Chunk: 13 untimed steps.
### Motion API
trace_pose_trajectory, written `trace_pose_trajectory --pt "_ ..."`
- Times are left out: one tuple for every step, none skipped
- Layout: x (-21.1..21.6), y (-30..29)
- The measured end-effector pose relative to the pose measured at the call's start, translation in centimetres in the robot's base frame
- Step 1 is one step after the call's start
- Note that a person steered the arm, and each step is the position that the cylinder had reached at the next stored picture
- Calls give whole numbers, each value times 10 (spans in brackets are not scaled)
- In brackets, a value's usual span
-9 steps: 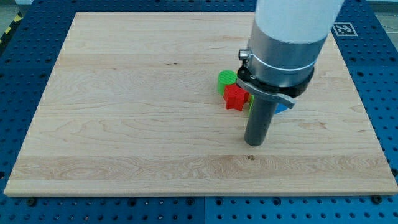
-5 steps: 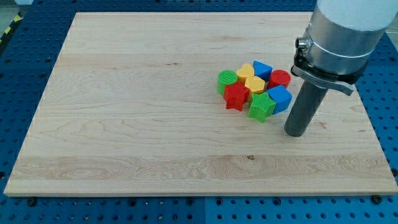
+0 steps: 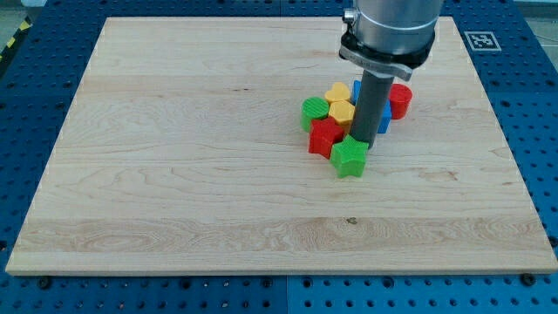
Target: Move the green star to the bottom centre of the board
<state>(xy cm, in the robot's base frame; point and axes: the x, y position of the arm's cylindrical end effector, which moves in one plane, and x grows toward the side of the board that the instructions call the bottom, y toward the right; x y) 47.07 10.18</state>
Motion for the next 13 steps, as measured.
trace_pose_trajectory --pt "6 -2" --pt "10 -2" --pt "15 -19" --pt "13 -36" --pt "11 -62" --pt "11 -63" --pt "11 -64" --pt "11 -81" --pt "19 -80" --pt "21 -69" --pt "19 -44" --pt "31 -36" --pt "41 -30"
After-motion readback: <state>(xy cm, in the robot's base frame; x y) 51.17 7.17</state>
